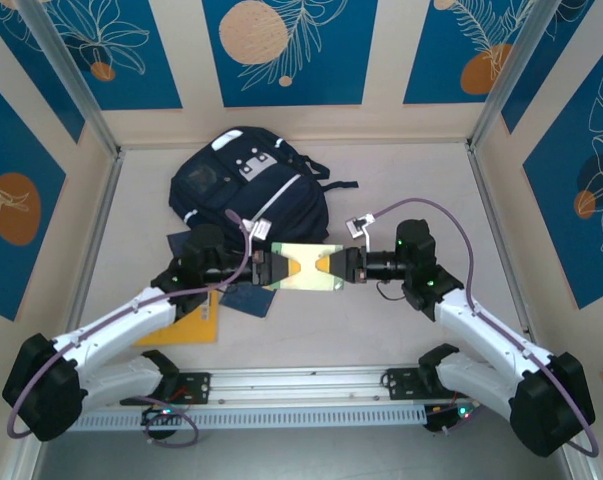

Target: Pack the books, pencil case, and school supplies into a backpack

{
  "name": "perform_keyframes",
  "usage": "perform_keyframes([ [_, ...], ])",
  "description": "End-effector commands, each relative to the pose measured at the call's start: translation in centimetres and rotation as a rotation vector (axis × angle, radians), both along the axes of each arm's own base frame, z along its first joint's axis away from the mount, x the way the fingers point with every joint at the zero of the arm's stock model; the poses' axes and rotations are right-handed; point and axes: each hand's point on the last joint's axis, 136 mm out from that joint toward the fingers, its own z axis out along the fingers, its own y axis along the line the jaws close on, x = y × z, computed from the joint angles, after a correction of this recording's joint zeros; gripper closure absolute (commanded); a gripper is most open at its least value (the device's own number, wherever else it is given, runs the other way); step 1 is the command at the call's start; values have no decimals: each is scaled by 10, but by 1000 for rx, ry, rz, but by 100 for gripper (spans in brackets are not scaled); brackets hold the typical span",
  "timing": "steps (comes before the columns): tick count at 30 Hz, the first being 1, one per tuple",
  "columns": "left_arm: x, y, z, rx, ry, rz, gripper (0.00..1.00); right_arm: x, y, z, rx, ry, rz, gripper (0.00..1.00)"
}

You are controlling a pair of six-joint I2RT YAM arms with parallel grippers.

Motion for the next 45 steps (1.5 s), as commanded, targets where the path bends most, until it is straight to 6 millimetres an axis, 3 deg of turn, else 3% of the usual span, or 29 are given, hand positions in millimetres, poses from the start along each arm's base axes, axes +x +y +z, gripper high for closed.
perform_keyframes([
  [1,28,20,-15,146,-14,122,63,3,-17,-2,-21,9,-60,100],
  [2,31,20,-10,171,-39,121,53,5,-20,-6,-44,14,-87,100],
  [5,44,20,5,257,-101,129,36,16,-34,-24,-158,44,-199,100],
  [11,96,28,4,518,-168,230,31,28,-64,-51,-283,101,-342,100],
  [17,167,42,-25,868,-231,323,29,33,-95,-65,-370,114,-472,100],
  [23,226,43,-52,1139,-301,300,26,34,-105,-66,-410,80,-505,100],
  [27,248,44,-74,1248,-300,272,19,34,-107,-66,-418,69,-505,100],
  [30,253,35,-91,1251,-282,223,5,35,-110,-69,-421,72,-508,100],
  [33,259,37,-107,1297,-272,206,4,37,-110,-71,-407,81,-507,100],
  [36,263,41,-124,1310,-239,192,5,39,-110,-74,-395,94,-506,100],
  [39,263,43,-139,1295,-195,176,15,40,-110,-74,-383,101,-505,100],
  [43,259,29,-152,1201,-134,132,44,43,-110,-70,-380,88,-510,100],
  [45,259,27,-148,1160,-114,136,64,43,-111,-66,-396,69,-518,100],
])
